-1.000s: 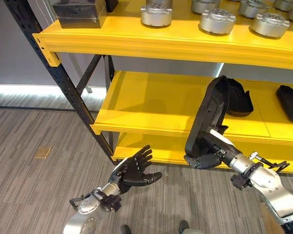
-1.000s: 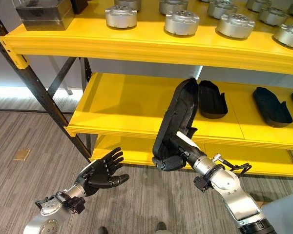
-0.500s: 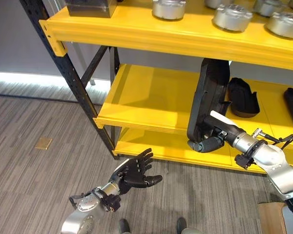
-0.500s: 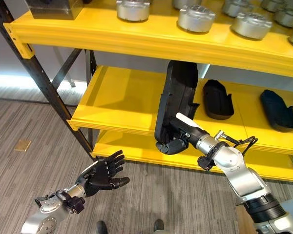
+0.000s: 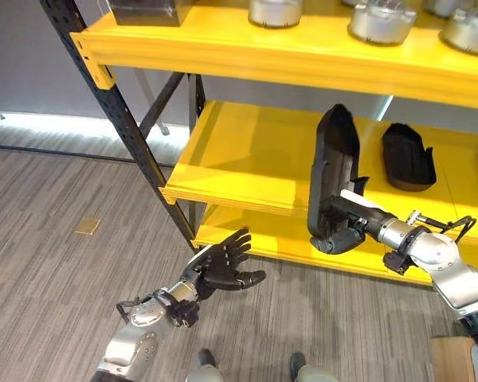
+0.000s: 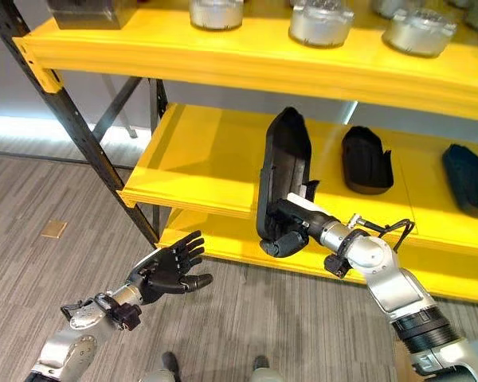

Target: Move parts from the plastic box to the shelf.

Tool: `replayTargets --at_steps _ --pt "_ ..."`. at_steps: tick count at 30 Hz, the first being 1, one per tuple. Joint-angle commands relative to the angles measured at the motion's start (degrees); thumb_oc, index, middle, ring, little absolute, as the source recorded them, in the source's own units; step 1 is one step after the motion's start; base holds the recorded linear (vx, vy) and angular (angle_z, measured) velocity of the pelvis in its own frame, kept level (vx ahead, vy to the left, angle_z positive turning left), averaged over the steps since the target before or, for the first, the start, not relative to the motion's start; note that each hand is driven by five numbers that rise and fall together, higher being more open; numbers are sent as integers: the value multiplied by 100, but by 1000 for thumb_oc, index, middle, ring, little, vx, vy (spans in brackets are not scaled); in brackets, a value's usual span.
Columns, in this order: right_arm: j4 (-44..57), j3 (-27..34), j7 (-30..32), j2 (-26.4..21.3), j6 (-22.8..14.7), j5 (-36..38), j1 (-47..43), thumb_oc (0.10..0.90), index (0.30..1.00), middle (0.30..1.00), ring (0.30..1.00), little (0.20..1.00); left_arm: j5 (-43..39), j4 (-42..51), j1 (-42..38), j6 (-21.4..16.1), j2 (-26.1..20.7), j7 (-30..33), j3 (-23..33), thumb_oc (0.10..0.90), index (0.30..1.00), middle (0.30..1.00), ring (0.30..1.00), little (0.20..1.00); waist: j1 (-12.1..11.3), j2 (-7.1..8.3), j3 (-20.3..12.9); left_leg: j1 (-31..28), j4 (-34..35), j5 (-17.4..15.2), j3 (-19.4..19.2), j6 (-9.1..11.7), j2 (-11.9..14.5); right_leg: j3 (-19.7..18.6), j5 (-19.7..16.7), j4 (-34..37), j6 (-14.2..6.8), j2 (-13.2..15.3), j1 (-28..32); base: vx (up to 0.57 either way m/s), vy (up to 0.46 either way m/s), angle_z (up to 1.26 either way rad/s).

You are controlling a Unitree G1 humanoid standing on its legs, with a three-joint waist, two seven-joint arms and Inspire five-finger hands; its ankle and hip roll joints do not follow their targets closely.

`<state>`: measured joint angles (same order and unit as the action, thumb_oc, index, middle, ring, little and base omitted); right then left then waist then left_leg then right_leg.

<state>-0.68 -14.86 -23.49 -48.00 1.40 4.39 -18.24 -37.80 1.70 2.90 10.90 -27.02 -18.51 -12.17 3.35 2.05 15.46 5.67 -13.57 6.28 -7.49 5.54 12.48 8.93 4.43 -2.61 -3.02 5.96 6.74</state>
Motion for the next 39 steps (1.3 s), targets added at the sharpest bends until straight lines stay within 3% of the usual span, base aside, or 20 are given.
replayTargets --at_steps 1,3,4,5,7,12,24,39 --pt "384 27 289 100 -442 -116 -1064 400 300 300 300 300 -115 491 -282 -433 19 -221 79 900 1000 1000 1000 1000 -39 44 -338 -248 163 -361 -50 -175 -457 -668 -98 -300 155 -495 -266 134 32 -37" --pt "509 43 280 116 -329 -144 -1029 400 300 300 300 300 -112 433 -279 -459 34 -279 87 900 1000 1000 1000 1000 -80 10 -338 -3 834 2 -48 -91 -466 -741 -93 -87 123 -550 -55 201 81 -34" --pt "591 62 235 119 -338 -196 -951 400 300 300 300 300 -110 359 -257 -487 70 -366 112 900 1000 1000 1000 1000 -139 -14 -318 154 1268 378 101 25 -343 -763 -100 42 90 -551 105 240 90 -23" --pt "607 57 213 108 -353 -188 -940 400 300 300 300 300 -111 323 -253 -511 76 -380 114 900 1000 1000 1000 1000 -148 -12 -308 151 1358 431 136 44 -308 -768 -91 58 83 -541 149 302 121 -37" --pt "732 17 93 104 -440 -85 -918 400 300 300 300 300 -52 245 -205 -635 81 -326 146 900 1000 1000 1000 1000 -231 2 -273 70 1489 351 371 36 -256 -772 44 -28 42 -472 258 255 119 -57" --pt "958 103 197 172 -362 -43 -769 400 300 300 300 300 11 149 -189 -679 87 -441 143 900 1000 1000 1000 1000 -216 -32 -303 -213 1538 96 187 -50 -343 -582 190 -197 32 -413 195 145 91 -47" --pt "1039 197 550 381 -298 -275 -595 400 300 300 300 300 48 238 -207 -579 -62 -678 113 900 1000 1000 1000 1000 -302 -2 -386 -502 1502 -483 38 -437 -910 -581 -10 -218 -222 -156 -137 126 63 15" --pt "925 371 797 432 -76 -366 -537 400 300 300 300 300 -69 336 -75 -505 -116 -742 157 900 1000 1000 1000 1000 -374 54 -300 -403 1062 -779 -142 -634 -1041 -470 108 -611 -282 -36 -265 83 63 -16"
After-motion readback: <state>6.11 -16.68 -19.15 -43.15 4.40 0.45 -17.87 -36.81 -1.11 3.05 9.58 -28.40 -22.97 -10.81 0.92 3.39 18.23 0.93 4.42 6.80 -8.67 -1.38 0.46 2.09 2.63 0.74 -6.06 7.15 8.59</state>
